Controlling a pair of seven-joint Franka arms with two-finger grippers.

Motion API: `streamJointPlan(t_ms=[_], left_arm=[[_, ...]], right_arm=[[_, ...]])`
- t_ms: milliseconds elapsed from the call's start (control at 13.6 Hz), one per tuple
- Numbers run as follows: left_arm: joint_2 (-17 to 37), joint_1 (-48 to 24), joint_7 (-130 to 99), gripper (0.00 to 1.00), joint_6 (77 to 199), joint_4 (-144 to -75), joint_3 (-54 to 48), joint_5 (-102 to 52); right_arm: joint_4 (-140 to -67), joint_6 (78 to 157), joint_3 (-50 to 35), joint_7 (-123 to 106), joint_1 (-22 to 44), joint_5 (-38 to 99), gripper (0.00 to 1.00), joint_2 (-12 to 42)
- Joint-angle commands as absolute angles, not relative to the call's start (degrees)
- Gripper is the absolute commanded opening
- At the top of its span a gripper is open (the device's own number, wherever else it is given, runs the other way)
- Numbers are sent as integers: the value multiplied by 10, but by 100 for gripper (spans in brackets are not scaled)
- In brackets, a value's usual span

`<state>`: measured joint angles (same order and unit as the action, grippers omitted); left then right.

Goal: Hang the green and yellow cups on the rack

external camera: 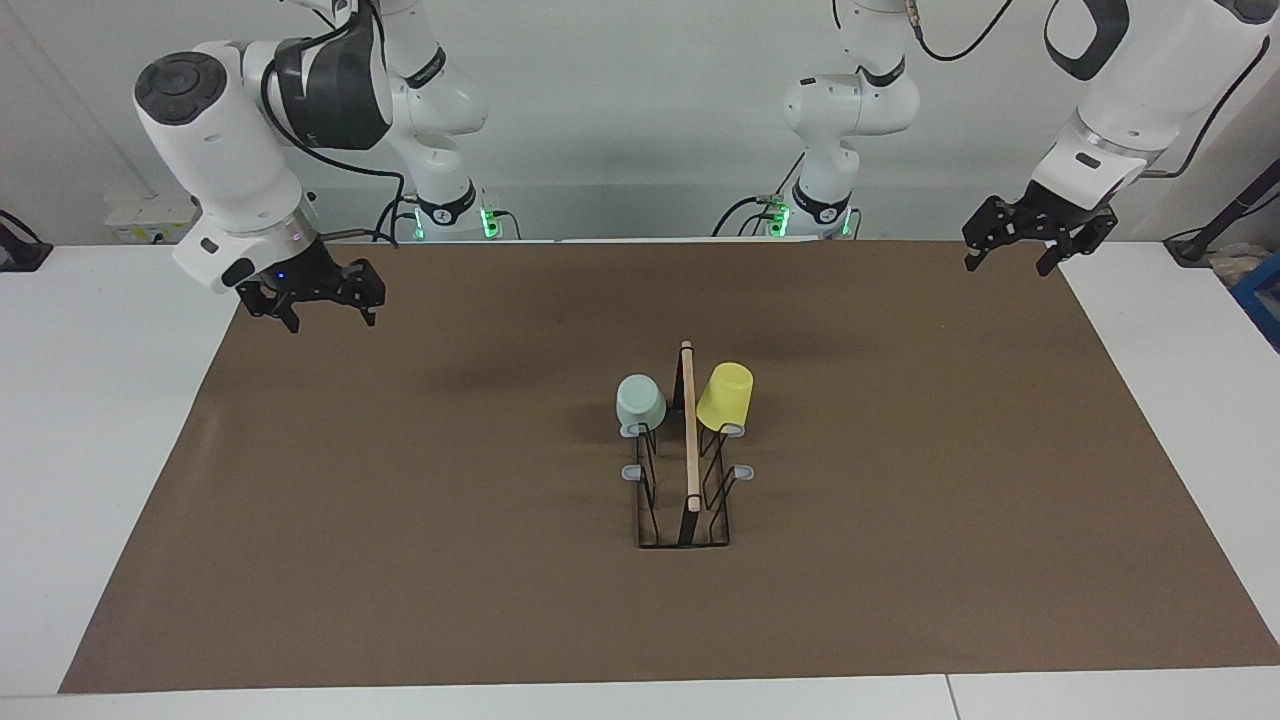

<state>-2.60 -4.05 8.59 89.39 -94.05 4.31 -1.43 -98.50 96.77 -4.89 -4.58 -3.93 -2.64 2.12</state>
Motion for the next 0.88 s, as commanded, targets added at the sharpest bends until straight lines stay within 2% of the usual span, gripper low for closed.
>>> streamJointPlan(t_ms=[0,367,734,808], left_arm=[[-39,-36,89,100,877,-947,45,-23],[-40,-36,89,100,883,-948,46,-23],[-35,-36,89,100,886,-939,46,-24],[-34,-36,88,100,888,-938,46,-24]], right_arm=[[-978,956,-54,-33,-42,-40,100,21],[-977,956,-54,-33,-41,-40,100,21],[-976,956,16,-33,35,-40,100,21],[-976,956,16,-34,30,-39,100,21]])
